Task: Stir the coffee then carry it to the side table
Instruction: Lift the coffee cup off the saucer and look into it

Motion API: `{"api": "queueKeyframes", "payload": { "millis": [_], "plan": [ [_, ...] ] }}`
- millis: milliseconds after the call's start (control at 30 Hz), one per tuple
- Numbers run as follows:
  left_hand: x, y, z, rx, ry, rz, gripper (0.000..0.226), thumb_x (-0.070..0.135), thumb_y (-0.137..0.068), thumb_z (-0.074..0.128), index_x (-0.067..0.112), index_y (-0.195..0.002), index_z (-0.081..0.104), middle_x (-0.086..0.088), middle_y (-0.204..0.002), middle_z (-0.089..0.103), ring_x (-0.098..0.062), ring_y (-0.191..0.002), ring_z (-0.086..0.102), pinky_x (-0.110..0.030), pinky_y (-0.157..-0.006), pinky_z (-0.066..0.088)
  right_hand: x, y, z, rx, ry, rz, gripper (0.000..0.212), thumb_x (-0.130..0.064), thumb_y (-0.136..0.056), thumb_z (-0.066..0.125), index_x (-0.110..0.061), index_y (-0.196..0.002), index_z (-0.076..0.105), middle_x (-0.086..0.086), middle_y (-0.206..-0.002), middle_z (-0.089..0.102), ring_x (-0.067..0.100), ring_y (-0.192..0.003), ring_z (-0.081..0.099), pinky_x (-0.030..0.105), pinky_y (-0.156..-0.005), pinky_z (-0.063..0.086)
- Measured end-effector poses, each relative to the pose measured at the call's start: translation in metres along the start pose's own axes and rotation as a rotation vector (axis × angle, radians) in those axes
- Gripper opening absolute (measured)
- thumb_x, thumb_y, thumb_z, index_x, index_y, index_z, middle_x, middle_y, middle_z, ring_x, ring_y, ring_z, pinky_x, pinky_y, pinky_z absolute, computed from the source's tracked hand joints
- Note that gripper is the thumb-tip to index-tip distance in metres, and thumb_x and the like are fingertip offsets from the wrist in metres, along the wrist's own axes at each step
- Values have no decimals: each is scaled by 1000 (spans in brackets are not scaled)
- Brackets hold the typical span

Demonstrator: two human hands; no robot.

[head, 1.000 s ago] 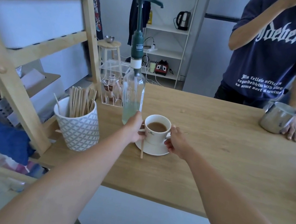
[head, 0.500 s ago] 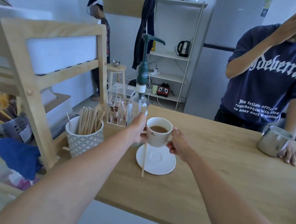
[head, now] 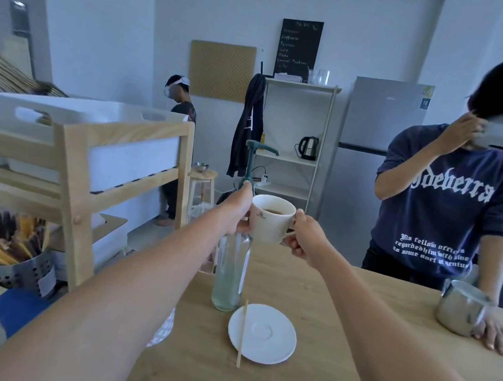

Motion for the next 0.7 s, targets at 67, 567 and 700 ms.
{"api": "queueKeyframes", "payload": {
  "millis": [67, 567, 700],
  "plan": [
    [12, 1, -3, 6, -2, 26, 66, 56, -100, 19, 7, -128, 54, -14, -103, 62, -24, -89, 59, -36, -70, 53, -11, 0, -1, 6, 1, -8, 35, -35, -100, 22, -15, -103, 51, 5, -60, 43, 13, -46, 32, 17, -39, 26],
    [161, 9, -47, 581, -828, 641, 62, 49, -98, 22, 2, -124, 53, -22, -122, 56, -39, -115, 50, -49, -93, 45, -48, -6, -5, 34, 23, -55, 38, -37, -100, 25, -12, -106, 52, 5, -59, 44, 14, -49, 36, 24, -45, 30],
    [186, -3, -28, 442, -1070, 563, 64, 50, -99, 19, 8, -145, 36, -23, -146, 36, -39, -137, 27, -49, -108, 28, -60, -11, -7, 43, 36, -86, 36, -36, -100, 25, -12, -109, 51, 4, -60, 42, 13, -47, 35, 23, -42, 30]
  ]
}}
Point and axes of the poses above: each hand's wrist, its own y-axis away from the middle knuckle, its own z-axis out of the palm, x = y × z, the point moved 9 cm from there along -y, towards the middle knuckle
